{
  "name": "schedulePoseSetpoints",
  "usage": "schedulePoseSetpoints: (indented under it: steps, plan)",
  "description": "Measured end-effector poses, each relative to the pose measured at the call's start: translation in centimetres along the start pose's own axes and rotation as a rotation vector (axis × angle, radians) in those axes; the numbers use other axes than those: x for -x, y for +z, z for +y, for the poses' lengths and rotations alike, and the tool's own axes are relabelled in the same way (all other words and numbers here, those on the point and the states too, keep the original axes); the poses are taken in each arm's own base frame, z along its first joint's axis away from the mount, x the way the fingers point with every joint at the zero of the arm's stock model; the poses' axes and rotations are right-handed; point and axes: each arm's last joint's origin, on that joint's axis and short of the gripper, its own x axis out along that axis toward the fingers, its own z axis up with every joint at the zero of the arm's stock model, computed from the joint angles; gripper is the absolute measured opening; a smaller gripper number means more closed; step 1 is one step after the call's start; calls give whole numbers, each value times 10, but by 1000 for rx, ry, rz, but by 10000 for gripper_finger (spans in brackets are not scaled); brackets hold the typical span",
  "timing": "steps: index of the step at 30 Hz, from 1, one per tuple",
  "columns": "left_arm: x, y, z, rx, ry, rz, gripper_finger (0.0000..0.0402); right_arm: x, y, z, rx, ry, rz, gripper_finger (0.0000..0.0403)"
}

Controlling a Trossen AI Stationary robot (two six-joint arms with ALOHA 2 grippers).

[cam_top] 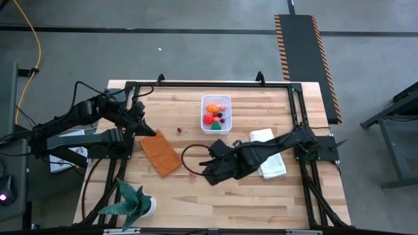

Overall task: Pick and placing Produce into tupperware
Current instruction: Put the red raspberry into the white bin

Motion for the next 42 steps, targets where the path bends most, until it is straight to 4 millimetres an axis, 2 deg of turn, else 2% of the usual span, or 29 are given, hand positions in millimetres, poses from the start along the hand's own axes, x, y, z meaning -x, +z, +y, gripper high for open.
schedulePoseSetpoints:
  steps: [3,7,17,25,33,42]
  plan:
    - [0,-1,1,0,8,12,1,-13,-5,-2,-9,-35,46,151]
    - [0,-2,1,-8,12,20,1,-21,-10,-2,-45,-45,83,151]
    - [0,-3,2,-11,16,25,1,-55,-20,12,-189,89,169,151]
    - [0,-3,2,-11,16,25,1,-84,-37,7,-273,49,231,151]
    - [0,-3,2,-11,16,25,1,-113,-48,8,-314,100,278,151]
    - [0,-3,2,-27,16,25,1,-134,-55,0,-361,81,290,151]
